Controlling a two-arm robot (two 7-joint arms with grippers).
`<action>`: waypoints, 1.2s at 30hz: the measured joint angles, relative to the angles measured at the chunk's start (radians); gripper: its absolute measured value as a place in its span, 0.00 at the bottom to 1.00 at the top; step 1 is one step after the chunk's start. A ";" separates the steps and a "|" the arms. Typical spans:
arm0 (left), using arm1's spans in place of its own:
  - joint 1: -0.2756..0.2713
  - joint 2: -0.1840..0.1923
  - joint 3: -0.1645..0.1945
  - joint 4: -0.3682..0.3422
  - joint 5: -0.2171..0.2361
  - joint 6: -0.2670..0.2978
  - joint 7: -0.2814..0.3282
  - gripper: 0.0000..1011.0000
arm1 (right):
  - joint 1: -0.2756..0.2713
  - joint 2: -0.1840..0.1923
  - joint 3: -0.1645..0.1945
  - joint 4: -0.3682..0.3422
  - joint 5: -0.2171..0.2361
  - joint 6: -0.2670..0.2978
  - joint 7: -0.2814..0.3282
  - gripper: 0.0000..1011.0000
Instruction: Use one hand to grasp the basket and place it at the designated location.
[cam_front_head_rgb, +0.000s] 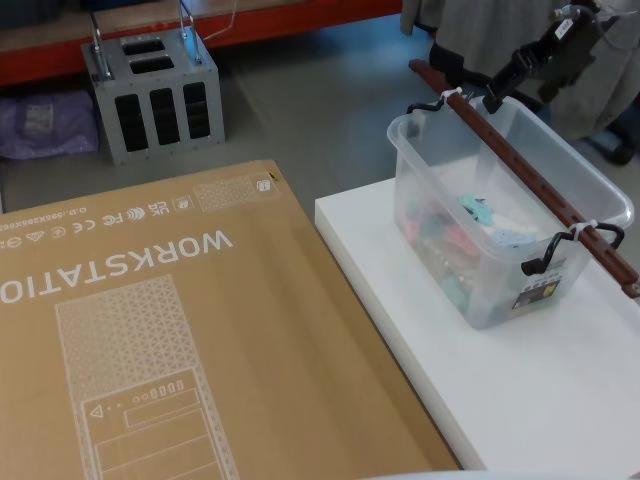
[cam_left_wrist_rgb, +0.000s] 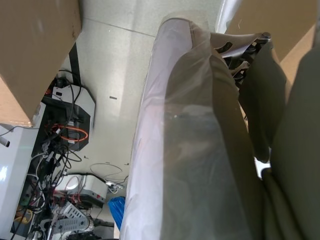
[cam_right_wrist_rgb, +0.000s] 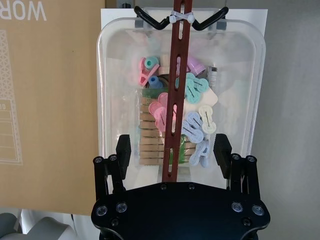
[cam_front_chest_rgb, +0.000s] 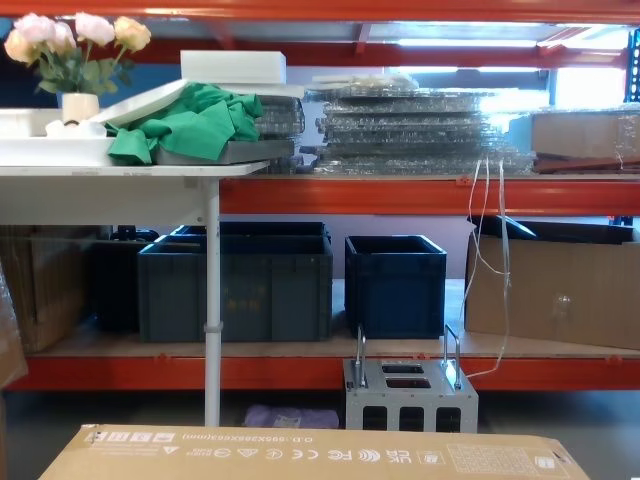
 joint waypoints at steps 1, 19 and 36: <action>0.000 0.000 0.000 0.000 0.000 0.000 0.000 0.00 | 0.000 0.000 0.000 0.000 0.000 0.000 0.000 0.99; 0.000 0.000 0.000 0.000 0.000 0.000 0.000 0.00 | 0.000 0.000 0.000 0.000 0.000 0.000 0.000 0.99; 0.000 0.000 0.000 0.000 0.000 0.000 0.000 0.00 | 0.010 -0.023 -0.015 0.025 -0.019 -0.002 0.023 0.99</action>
